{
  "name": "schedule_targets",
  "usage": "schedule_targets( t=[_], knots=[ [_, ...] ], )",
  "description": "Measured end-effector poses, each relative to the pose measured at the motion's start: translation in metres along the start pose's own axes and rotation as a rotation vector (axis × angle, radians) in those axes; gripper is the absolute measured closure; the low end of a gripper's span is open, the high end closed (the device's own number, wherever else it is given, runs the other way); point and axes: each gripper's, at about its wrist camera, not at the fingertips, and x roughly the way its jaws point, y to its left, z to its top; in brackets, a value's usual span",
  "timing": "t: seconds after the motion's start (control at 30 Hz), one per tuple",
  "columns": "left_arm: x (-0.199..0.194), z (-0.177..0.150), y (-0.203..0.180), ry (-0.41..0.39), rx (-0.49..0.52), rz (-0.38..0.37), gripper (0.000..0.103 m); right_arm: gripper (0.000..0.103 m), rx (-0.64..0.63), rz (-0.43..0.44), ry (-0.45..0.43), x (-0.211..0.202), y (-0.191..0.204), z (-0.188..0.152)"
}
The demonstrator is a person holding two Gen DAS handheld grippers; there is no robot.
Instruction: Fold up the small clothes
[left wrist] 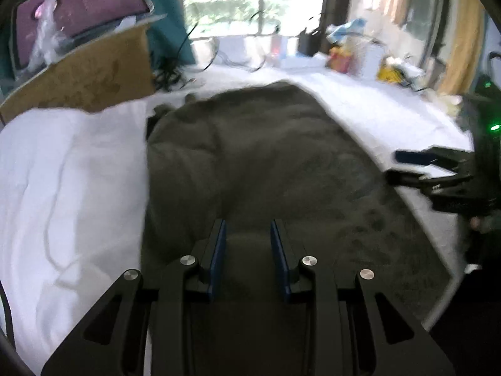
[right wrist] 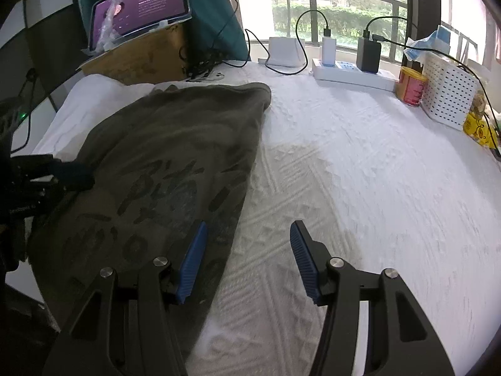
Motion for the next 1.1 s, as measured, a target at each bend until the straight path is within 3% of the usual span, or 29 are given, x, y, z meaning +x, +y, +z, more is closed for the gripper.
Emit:
schedule_targets(
  t=[0.13, 0.3, 0.6, 0.7, 0.8, 0.93, 1.0, 1.1],
  knots=[
    [-0.014, -0.003, -0.024, -0.024, 0.018, -0.074, 0.072, 0.048, 0.003, 0.002, -0.009, -0.008, 0.003, -0.007],
    [-0.004, -0.019, -0.044, 0.037, 0.04, -0.077, 0.071, 0.048, 0.003, 0.008, -0.014, -0.017, 0.006, -0.018],
    [-0.003, -0.039, -0.053, 0.036, 0.078, -0.003, 0.071, 0.048, 0.043, 0.018, -0.014, -0.028, -0.004, -0.038],
    [-0.008, -0.04, -0.058, 0.029, 0.084, 0.067, 0.071, 0.048, 0.045, 0.019, -0.018, -0.033, -0.01, -0.044],
    [-0.02, -0.042, -0.067, -0.023, 0.113, 0.205, 0.071, 0.048, 0.059, 0.029, -0.019, -0.037, -0.02, -0.049],
    [-0.038, -0.04, -0.067, -0.119, 0.034, 0.192, 0.071, 0.046, 0.053, 0.019, -0.028, -0.045, -0.03, -0.054],
    [-0.04, -0.036, -0.067, -0.157, -0.015, 0.193, 0.071, 0.032, 0.057, 0.025, -0.041, -0.051, -0.037, -0.056],
    [-0.034, -0.029, -0.07, -0.163, -0.068, 0.165, 0.071, 0.026, 0.063, 0.022, -0.065, -0.06, -0.048, -0.058]
  ],
)
